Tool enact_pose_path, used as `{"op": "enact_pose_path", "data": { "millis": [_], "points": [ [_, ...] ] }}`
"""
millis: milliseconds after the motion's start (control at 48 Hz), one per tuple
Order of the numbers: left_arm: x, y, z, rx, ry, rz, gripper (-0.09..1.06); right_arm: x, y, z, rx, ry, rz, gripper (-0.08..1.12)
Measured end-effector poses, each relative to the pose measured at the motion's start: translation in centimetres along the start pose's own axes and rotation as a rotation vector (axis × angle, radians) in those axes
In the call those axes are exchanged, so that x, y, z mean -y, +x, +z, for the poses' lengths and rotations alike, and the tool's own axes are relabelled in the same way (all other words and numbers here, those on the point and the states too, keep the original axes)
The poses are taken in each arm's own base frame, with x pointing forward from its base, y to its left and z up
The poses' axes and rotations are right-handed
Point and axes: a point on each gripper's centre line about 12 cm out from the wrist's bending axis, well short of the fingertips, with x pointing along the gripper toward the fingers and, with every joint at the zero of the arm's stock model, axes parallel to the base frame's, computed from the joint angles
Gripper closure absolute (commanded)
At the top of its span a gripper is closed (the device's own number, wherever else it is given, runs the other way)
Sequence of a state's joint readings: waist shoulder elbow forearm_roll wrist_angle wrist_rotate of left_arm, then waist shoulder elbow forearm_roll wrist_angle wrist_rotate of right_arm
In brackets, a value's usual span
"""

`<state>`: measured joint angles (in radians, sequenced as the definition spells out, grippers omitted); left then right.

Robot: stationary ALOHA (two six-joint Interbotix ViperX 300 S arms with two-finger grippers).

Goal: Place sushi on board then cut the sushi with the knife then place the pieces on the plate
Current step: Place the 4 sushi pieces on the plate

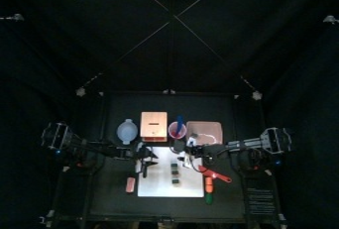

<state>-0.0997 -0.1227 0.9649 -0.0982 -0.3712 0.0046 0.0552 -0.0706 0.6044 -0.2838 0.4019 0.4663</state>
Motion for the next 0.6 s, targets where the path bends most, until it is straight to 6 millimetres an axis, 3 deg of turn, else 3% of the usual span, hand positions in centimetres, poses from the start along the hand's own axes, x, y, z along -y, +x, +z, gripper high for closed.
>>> {"op": "enact_pose_path", "data": {
  "millis": [188, 604],
  "points": [
    [0.0, 0.0, 0.0, 0.0, -0.002, 0.0, 0.24, -1.8, 1.9, -0.6, -0.026, -0.041, 0.027, 0.2],
    [0.0, 0.0, 0.0, 0.0, -0.002, 0.0, 0.24, -2.2, 4.6, -1.2, -0.066, -0.045, 0.028, 0.2]
  ]
}}
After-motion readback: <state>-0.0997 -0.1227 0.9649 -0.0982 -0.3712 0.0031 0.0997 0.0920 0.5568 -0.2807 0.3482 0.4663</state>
